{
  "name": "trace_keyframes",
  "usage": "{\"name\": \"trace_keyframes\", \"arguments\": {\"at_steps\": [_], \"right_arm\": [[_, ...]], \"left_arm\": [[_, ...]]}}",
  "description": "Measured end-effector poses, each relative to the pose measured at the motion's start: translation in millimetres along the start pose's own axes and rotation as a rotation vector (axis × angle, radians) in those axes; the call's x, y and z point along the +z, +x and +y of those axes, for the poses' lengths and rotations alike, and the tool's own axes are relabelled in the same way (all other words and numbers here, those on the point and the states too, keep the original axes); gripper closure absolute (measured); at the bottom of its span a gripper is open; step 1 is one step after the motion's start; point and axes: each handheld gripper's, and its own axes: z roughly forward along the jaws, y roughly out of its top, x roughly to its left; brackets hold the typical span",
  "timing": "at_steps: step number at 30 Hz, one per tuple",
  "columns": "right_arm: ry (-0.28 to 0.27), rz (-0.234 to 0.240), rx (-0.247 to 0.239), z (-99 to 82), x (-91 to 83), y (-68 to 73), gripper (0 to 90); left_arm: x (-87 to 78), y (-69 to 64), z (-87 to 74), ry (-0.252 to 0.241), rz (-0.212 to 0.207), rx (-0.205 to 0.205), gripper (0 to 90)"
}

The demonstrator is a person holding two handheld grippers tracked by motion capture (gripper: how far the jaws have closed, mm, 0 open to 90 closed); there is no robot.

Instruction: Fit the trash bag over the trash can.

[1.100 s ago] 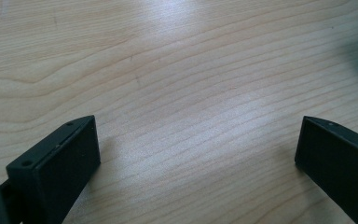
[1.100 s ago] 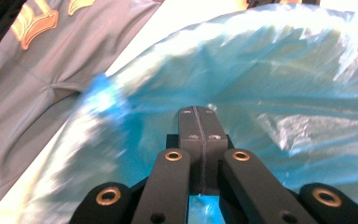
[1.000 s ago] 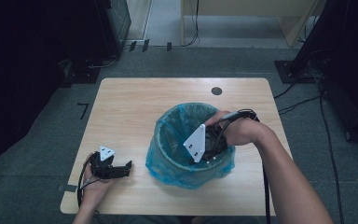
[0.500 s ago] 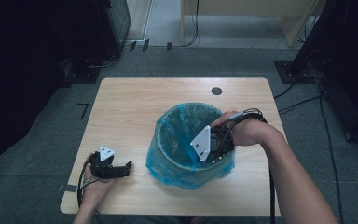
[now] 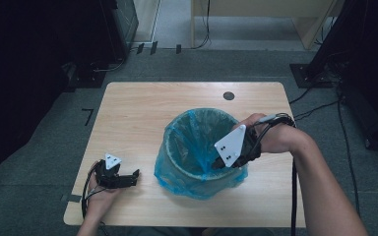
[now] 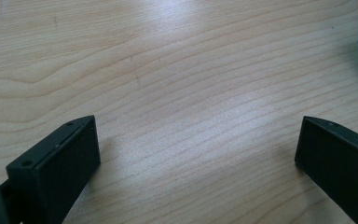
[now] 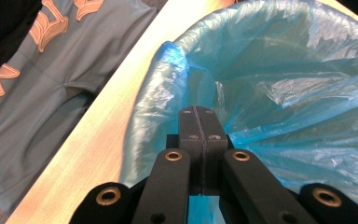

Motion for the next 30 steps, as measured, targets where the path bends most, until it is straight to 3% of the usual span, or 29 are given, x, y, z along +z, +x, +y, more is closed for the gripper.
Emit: {"name": "trace_keyframes", "arguments": {"at_steps": [12,20,25,26,27,28,29,30], "right_arm": [[-0.028,-0.022,0.004,-7.3,-27.4,25.2,90.0],[-0.029,-0.014,0.043,-27.7,-28.9,44.6,90.0],[-0.032,-0.042,0.071,-39.6,-26.2,53.1,90.0],[-0.037,-0.048,0.100,-45.9,-24.8,56.9,81.5],[-0.037,-0.048,0.100,-45.9,-24.8,56.9,81.5],[-0.034,-0.057,0.131,-51.9,-22.8,61.7,70.2],[-0.034,-0.057,0.131,-51.9,-22.8,61.7,70.2],[-0.037,-0.045,0.211,-58.5,-20.0,65.5,57.5]], "left_arm": [[0.0,0.0,0.0,0.000,0.000,0.000,0.0],[0.1,-0.1,0.0,-0.001,0.000,0.000,0.0],[0.1,-0.1,0.0,-0.001,0.000,0.000,0.0],[0.1,-0.1,0.0,-0.001,0.001,0.000,0.0],[0.1,-0.1,0.0,-0.001,0.001,0.000,0.0],[0.0,0.0,0.0,0.000,0.001,0.001,0.0],[0.0,0.0,0.0,0.000,0.001,0.001,0.0],[0.0,0.0,-0.1,-0.001,0.000,0.000,0.0]]}}
